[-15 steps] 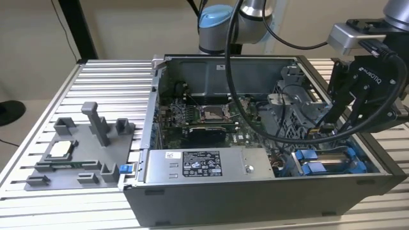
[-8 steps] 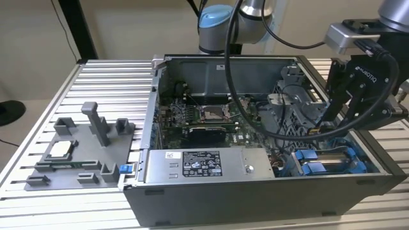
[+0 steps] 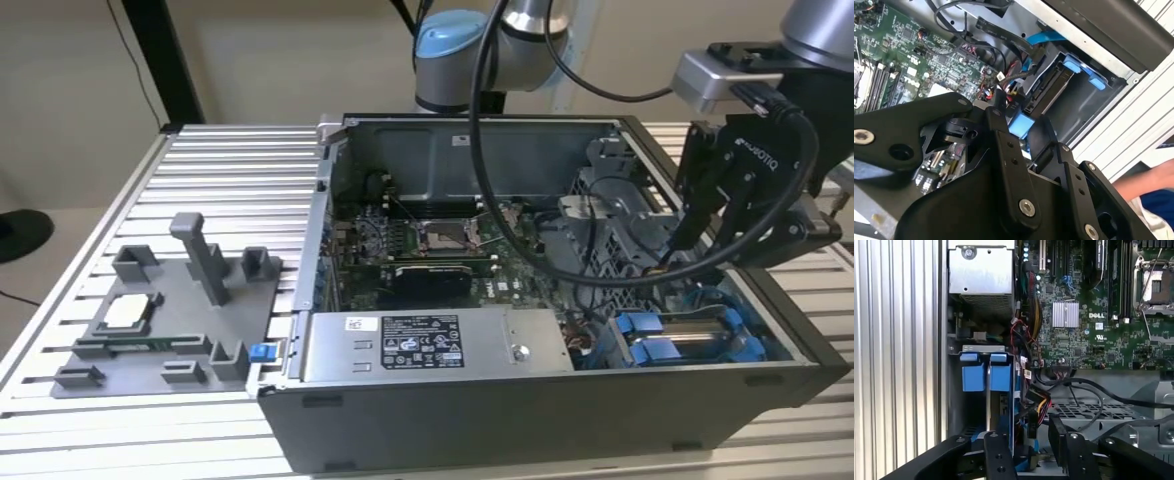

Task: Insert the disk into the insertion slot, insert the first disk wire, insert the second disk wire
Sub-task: 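Insert the first disk wire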

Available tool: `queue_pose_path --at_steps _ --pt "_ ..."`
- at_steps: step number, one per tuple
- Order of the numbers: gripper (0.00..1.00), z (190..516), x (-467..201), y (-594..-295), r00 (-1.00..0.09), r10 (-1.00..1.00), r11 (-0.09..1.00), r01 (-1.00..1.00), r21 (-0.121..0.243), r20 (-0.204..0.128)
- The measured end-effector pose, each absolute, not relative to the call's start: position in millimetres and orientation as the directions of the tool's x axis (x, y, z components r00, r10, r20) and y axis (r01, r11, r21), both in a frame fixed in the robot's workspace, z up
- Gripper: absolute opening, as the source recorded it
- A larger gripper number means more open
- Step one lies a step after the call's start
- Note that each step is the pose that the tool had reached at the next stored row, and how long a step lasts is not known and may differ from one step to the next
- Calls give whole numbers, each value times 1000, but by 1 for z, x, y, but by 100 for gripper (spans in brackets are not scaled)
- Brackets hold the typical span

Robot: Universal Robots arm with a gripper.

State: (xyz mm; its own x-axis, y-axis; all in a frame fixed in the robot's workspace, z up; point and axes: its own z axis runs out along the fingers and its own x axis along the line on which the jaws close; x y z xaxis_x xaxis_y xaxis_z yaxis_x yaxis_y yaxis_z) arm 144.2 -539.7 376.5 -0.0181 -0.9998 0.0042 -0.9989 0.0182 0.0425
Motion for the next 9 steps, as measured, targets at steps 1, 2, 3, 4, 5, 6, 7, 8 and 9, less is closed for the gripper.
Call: queue_pose_path --at_steps 1,2,3,4,5,6,7,8,9 --pt "100 376 145 -540 -18 -1000 18 -999 42 4" --pt "100 375 145 -540 -18 -1000 18 -999 43 4" --pt "100 374 145 -540 -18 -1000 18 -999 42 4" --pt "100 373 145 -540 -18 -1000 18 -999 42 5" --pt "100 372 145 -540 -18 -1000 19 -999 42 5" --pt "100 372 145 -540 -19 -1000 19 -999 42 5" --pt "100 371 146 -540 -19 -1000 20 -999 43 5" --pt "100 370 146 -539 -21 -1000 21 -999 42 4" --pt "100 370 146 -539 -22 -1000 22 -999 42 4"
